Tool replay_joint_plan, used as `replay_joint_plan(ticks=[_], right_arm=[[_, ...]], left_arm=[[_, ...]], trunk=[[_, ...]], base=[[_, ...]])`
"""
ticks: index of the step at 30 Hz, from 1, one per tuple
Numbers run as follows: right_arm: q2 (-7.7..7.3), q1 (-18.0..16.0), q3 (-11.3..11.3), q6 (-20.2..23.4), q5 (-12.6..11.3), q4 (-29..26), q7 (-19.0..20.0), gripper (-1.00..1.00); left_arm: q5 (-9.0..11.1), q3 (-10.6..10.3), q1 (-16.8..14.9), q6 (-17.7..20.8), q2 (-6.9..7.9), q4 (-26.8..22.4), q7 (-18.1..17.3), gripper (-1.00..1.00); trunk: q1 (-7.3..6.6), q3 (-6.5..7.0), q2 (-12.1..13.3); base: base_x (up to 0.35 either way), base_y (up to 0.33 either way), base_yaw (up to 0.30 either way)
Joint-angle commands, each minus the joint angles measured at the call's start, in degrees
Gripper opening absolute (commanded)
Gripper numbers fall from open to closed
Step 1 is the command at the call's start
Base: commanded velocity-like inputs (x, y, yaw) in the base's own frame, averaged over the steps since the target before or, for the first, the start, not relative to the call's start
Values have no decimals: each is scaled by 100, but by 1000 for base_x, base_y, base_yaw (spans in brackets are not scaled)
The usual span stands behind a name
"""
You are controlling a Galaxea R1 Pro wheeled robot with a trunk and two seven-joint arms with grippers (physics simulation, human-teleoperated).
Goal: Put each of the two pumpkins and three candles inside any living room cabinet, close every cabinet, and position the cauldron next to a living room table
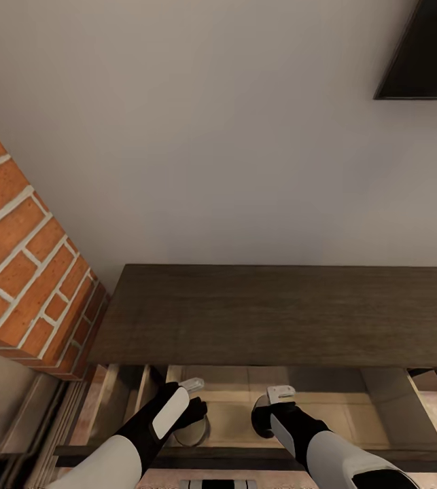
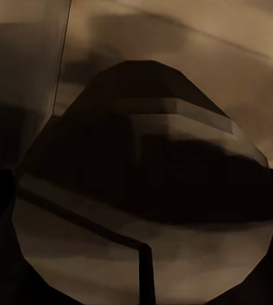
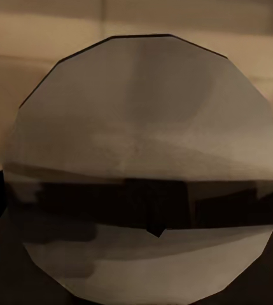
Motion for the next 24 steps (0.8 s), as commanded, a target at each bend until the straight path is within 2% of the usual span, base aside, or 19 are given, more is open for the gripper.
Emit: replay_joint_plan(ticks=[1, 14, 20, 24], right_arm=[[0, -1, 1, 0, 0, -2, 0, -100], [-6, 2, 1, 0, 16, -7, 0, -100], [-9, 2, 1, -9, 23, -9, 5, -100], [-9, -14, 1, -25, 28, -8, 14, -100]], left_arm=[[-122, -9, 1, 32, 35, 56, 34, -100], [-122, -9, 1, 32, 35, 39, 34, -100], [-122, -9, 1, 32, 35, 38, 34, -100], [168, -3, 4, -250, 78, 72, -200, -100]], trunk=[[0, -10, 0], [0, -126, 0], [0, -136, 0], [0, -135, 1]], base=[[0, 0, 0], [0, 0, 0], [0, 0, 0], [0, 0, 0]])
